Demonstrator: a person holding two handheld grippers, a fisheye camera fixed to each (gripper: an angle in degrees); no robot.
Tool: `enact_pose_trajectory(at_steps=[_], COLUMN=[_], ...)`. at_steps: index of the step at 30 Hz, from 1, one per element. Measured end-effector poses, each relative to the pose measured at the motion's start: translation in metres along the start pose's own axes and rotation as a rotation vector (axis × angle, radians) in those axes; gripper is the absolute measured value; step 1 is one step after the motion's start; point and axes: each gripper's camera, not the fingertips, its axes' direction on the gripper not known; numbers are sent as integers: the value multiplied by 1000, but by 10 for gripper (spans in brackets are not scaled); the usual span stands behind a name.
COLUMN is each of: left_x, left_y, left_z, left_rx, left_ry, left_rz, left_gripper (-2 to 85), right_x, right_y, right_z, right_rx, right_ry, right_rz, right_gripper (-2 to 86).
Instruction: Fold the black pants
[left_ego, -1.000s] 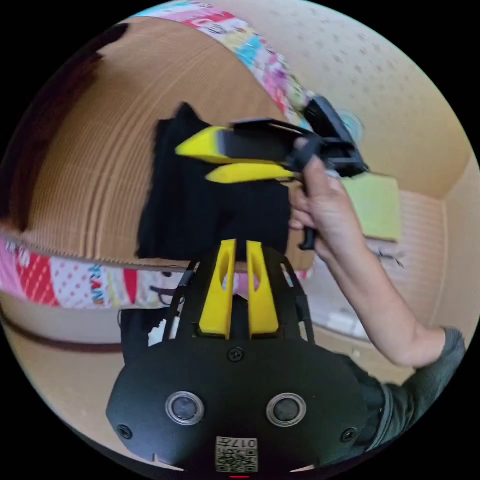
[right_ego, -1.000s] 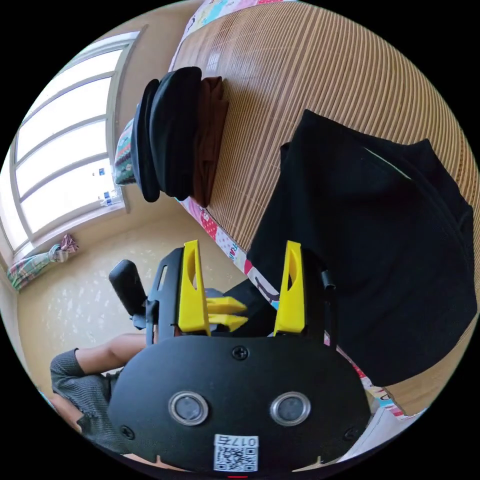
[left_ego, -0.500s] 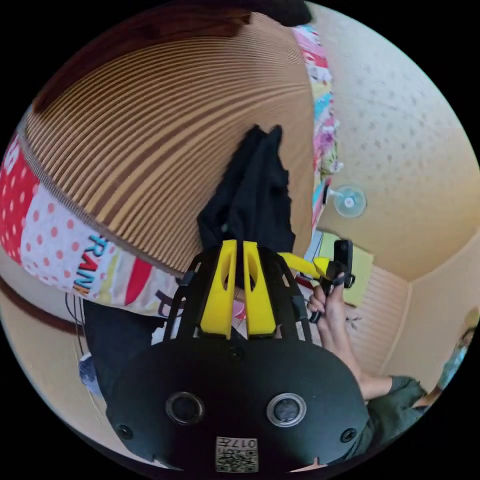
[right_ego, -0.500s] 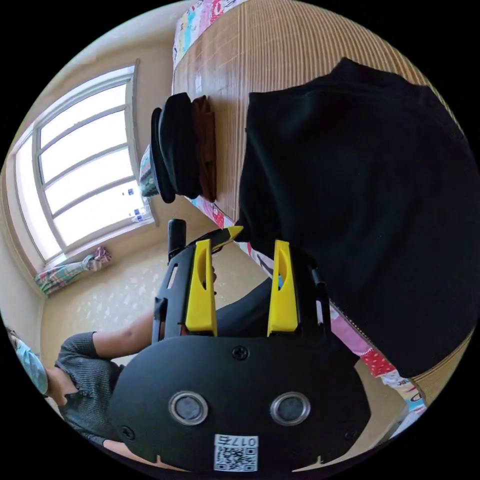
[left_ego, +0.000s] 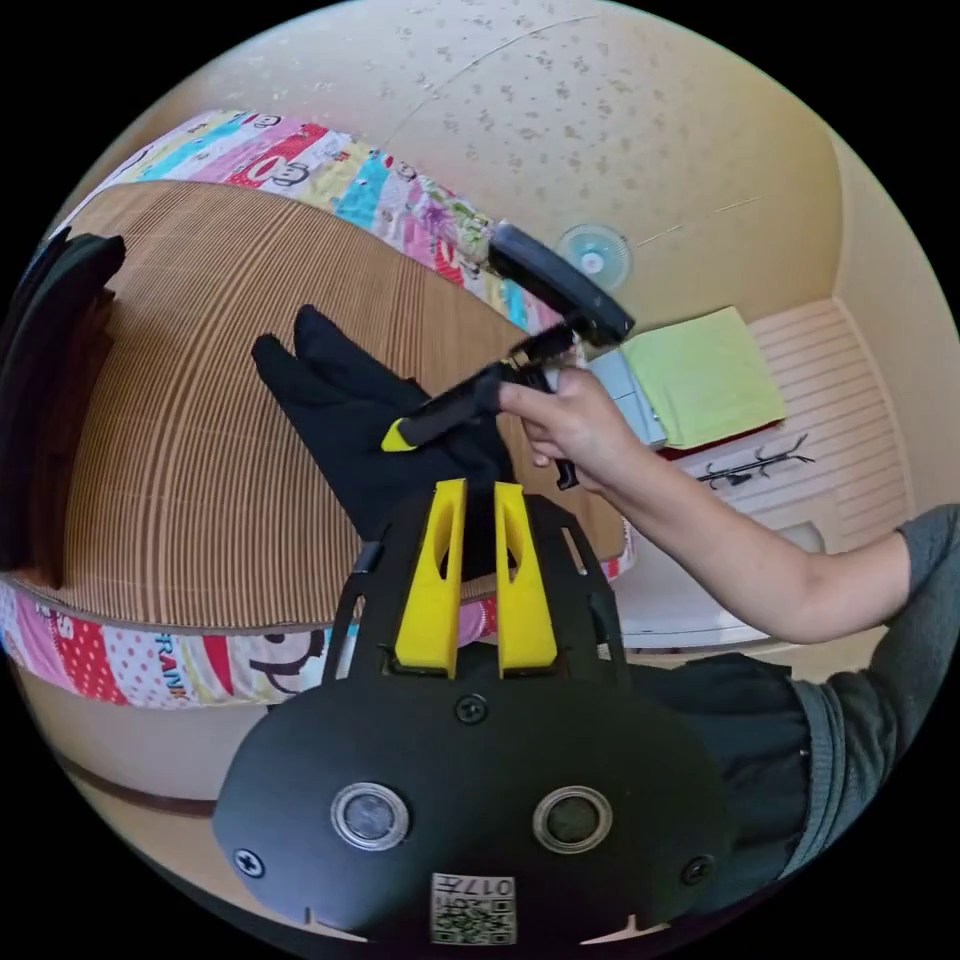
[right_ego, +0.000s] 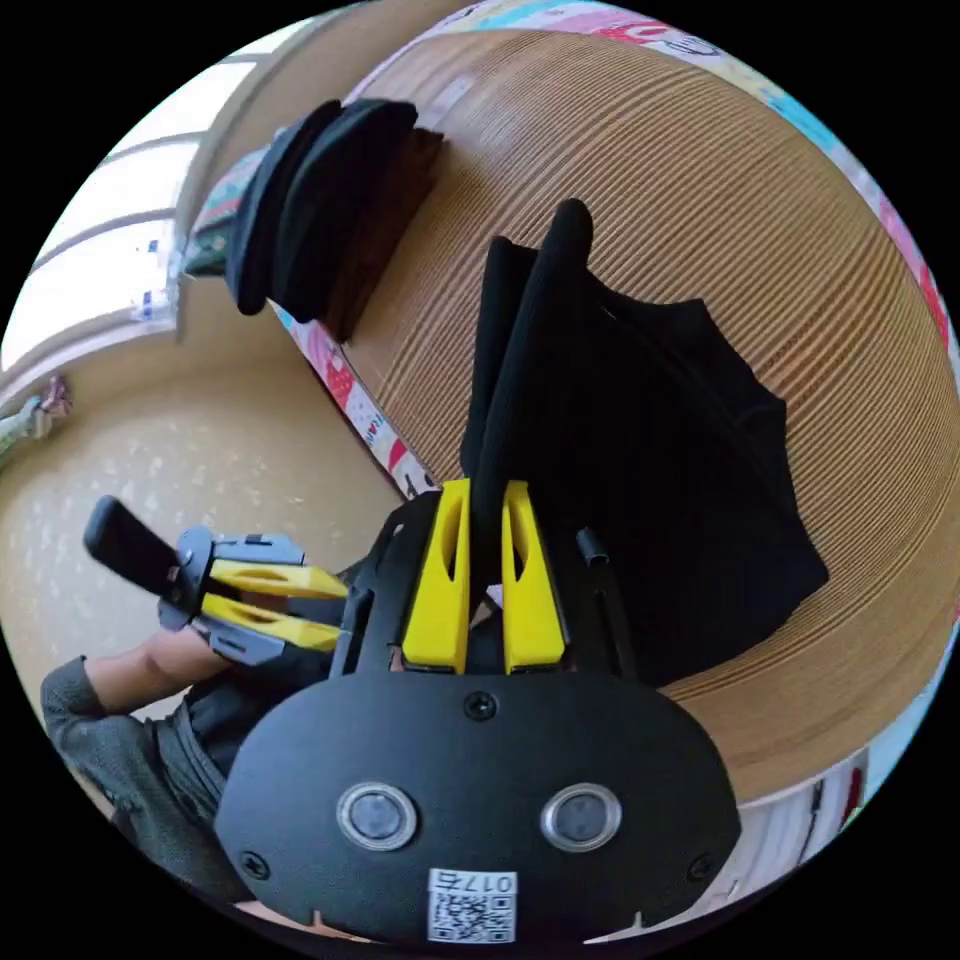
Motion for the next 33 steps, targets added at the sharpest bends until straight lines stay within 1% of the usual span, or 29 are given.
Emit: enact_pose_trajectory(at_steps=[1,3,4,5,6,7,9,10,12,13,14,15,16,17,18,19,21,22,24,25,26,27,28,30,31,33], left_x=[-2,-16,-21,-33,-46,-53,-83,-90,-120,-127,-143,-153,-155,-155,-142,-130,-64,-44,30,46,75,103,118,169,177,186], left_y=[3,8,9,9,8,8,5,4,3,4,8,13,15,20,22,22,19,20,27,30,38,43,45,44,43,32], left_z=[0,15,22,38,56,67,115,128,179,191,214,233,240,248,254,257,264,265,271,274,280,283,283,279,277,272], left_rx=[-1,-82,-109,-156,-193,-215,-307,-329,-434,-462,-521,-552,-552,-536,-546,-559,-635,-655,-754,-783,-846,-891,-908,-951,-959,-994], left_ry=[12,-10,-13,5,49,74,99,93,81,80,87,152,220,307,355,371,377,372,333,320,293,249,230,99,56,-66], left_rz=[4,-11,-26,-59,-92,-109,-189,-211,-288,-308,-359,-403,-422,-482,-482,-452,-282,-239,-68,-36,21,101,157,360,383,379], left_gripper=[77,111,122,141,158,160,177,183,196,194,174,139,125,97,83,76,68,67,67,67,68,53,46,62,72,84], right_x=[13,69,82,110,139,153,197,204,212,210,206,199,195,186,175,170,155,153,157,161,169,176,179,186,187,195], right_y=[19,106,128,173,217,237,317,336,397,408,425,435,437,436,429,425,402,397,378,372,358,349,345,338,337,346], right_z=[-13,-46,-50,-53,-50,-46,-24,-18,2,7,19,32,39,52,63,66,70,67,49,45,40,30,22,-30,-48,-124], right_rx=[59,275,320,392,438,448,449,451,495,508,531,542,546,551,557,565,615,637,731,743,710,669,647,677,690,777], right_ry=[-67,-281,-313,-352,-376,-389,-468,-492,-611,-649,-738,-840,-894,-1003,-1098,-1139,-1253,-1260,-1286,-1323,-1413,-1428,-1414,-1371,-1356,-1283], right_rz=[11,62,83,151,263,331,607,665,798,817,838,836,826,787,730,697,588,572,534,526,517,497,481,362,317,176], right_gripper=[47,49,51,55,60,63,76,79,103,113,144,187,208,250,274,285,318,322,304,297,284,273,267,248,243,228])
